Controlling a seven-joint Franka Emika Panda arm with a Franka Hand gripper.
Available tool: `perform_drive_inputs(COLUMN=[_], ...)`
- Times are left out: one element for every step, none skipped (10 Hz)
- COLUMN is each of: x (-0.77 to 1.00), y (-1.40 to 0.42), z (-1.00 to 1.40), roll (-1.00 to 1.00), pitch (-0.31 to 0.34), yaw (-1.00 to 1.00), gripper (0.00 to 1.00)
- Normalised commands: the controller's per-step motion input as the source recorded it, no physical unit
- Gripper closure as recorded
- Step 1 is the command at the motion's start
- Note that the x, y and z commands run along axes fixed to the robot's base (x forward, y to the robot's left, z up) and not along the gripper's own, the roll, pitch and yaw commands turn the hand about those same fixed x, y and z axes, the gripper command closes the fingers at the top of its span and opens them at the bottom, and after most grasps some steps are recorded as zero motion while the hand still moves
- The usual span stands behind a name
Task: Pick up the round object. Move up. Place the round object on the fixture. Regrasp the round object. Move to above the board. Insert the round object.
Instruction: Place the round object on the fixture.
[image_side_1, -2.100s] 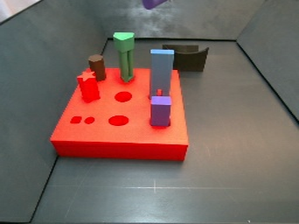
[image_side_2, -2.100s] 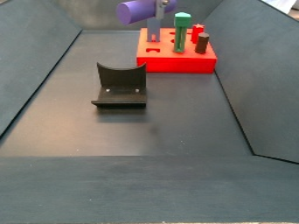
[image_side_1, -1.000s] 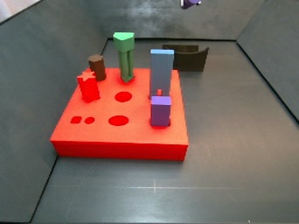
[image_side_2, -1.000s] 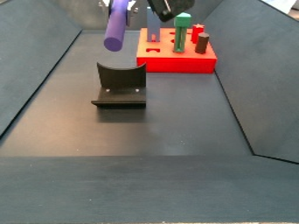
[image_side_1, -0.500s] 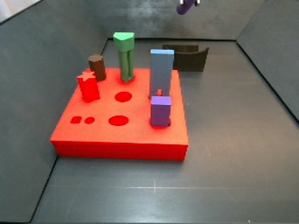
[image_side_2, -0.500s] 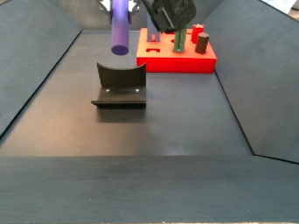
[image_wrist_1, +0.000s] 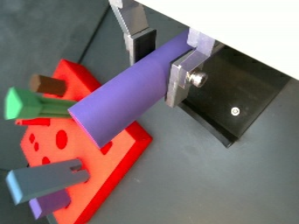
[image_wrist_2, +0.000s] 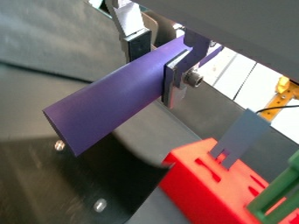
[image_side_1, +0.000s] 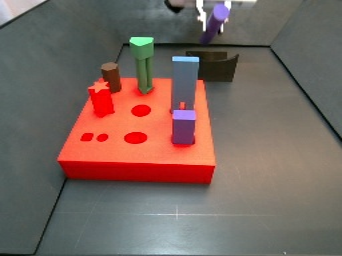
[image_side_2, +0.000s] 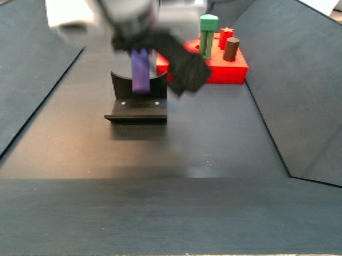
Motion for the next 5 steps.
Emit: perform_drive_inputs(x=[0.19, 0.19, 0.17, 0.15, 0.10], y=[0.14, 0.14, 0.11, 0.10, 0.11], z=[-1.00, -1.00, -0.82, -0.69, -0.43], roll=[-0.26, -0.17, -0.14, -0.14, -0.11], pitch=[0.031, -0.023, -0.049, -0.061, -0.083], yaw=[-0.25, -0.21, -0.18, -0.16, -0.10], gripper=[1.00, 1.00, 1.00, 1.00, 1.00])
